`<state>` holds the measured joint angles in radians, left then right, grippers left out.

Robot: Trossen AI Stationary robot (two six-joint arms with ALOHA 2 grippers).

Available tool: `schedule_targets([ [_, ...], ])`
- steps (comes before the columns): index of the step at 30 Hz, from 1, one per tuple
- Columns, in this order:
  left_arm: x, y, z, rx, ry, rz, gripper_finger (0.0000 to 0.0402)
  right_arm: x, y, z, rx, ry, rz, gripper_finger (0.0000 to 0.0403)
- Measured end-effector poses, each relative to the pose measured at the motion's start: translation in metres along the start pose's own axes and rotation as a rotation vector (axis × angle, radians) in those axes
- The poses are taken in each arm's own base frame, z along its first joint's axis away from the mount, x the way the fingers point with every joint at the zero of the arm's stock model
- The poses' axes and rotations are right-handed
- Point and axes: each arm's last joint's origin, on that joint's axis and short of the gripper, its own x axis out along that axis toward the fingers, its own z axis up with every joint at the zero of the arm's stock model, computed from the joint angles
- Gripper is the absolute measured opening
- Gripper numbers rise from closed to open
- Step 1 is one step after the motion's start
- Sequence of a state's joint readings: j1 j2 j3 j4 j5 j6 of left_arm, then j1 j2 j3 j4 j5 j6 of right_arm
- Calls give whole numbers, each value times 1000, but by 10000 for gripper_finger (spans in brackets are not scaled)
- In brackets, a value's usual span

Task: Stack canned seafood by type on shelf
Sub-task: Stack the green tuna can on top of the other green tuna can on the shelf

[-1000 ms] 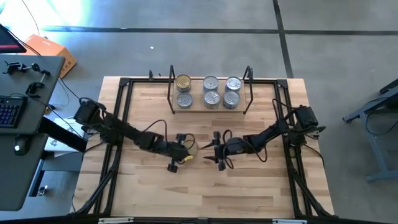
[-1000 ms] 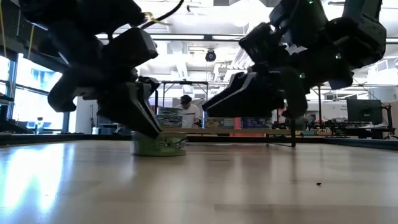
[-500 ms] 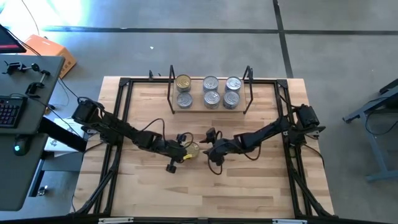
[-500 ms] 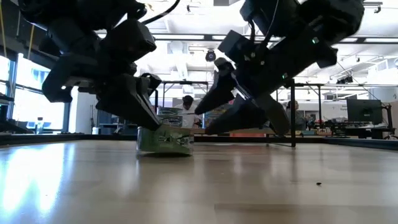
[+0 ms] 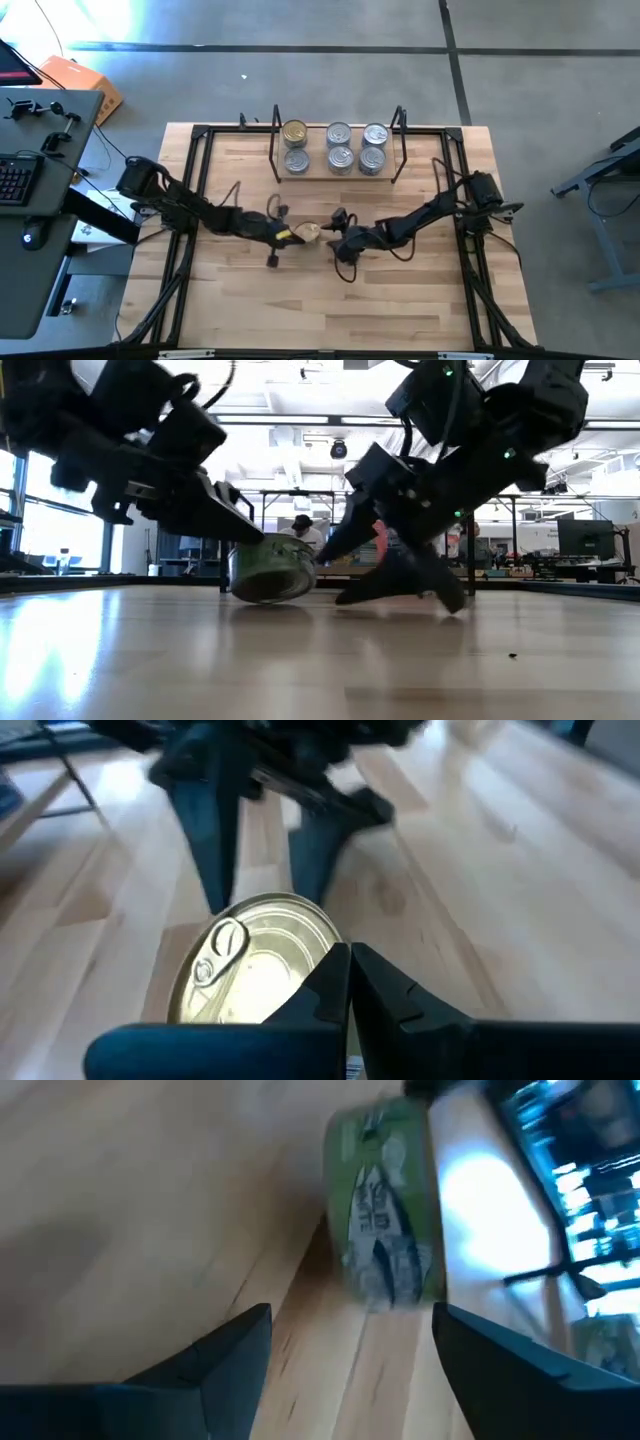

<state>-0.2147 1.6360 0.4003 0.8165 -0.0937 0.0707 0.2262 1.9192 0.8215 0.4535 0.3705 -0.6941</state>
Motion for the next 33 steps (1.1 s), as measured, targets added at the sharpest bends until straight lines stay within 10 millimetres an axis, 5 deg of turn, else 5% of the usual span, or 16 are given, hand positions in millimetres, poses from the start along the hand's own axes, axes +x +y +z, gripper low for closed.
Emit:
schedule_targets([
  [12,-34,9,-30,-83,-128,3,0,22,-13,-4,97,-162,-152,268],
  [26,-37,16,-28,-70,-171,36,0,53,-40,-16,93,-268,-63,266],
  [33,-37,18,-27,-77,-181,92,0,62,-40,-14,236,-249,-60,204],
])
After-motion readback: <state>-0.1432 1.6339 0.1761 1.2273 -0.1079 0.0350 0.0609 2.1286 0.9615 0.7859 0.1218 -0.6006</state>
